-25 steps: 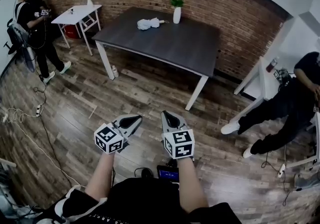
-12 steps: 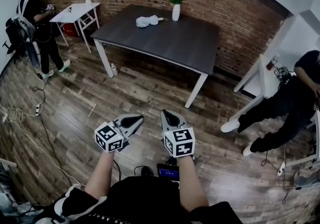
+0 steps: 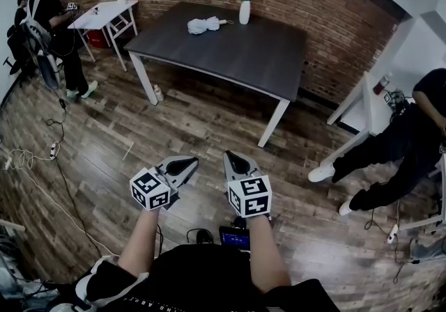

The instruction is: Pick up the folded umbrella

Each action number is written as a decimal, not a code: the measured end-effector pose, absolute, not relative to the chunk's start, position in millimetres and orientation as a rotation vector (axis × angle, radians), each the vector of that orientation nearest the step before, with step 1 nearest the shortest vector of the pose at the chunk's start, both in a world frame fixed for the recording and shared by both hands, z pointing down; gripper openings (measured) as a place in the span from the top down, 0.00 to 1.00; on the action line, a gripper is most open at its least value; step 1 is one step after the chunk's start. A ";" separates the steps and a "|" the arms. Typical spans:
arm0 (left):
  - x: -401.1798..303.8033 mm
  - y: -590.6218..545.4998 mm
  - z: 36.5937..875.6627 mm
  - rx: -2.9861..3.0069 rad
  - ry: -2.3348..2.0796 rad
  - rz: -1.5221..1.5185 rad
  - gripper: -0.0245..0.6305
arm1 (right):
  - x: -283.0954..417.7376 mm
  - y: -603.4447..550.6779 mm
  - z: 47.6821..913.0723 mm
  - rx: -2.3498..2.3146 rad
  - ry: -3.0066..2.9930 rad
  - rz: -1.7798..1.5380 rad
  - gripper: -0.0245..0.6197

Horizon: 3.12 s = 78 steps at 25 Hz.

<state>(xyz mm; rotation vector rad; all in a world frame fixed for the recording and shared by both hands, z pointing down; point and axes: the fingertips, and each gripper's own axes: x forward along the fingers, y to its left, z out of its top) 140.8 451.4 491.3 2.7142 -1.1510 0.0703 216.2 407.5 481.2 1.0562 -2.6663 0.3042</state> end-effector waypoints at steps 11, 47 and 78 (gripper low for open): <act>156.5 414.4 487.9 2.662 -1.199 0.073 0.96 | 235.6 367.2 480.0 1.008 -2.673 0.331 0.95; 187.0 246.8 495.4 2.531 -1.414 0.062 0.96 | 272.7 180.4 489.3 0.826 -2.729 0.350 0.95; -19.9 102.7 507.4 2.561 -1.226 0.021 0.96 | 74.5 50.0 497.1 0.955 -2.623 0.355 0.95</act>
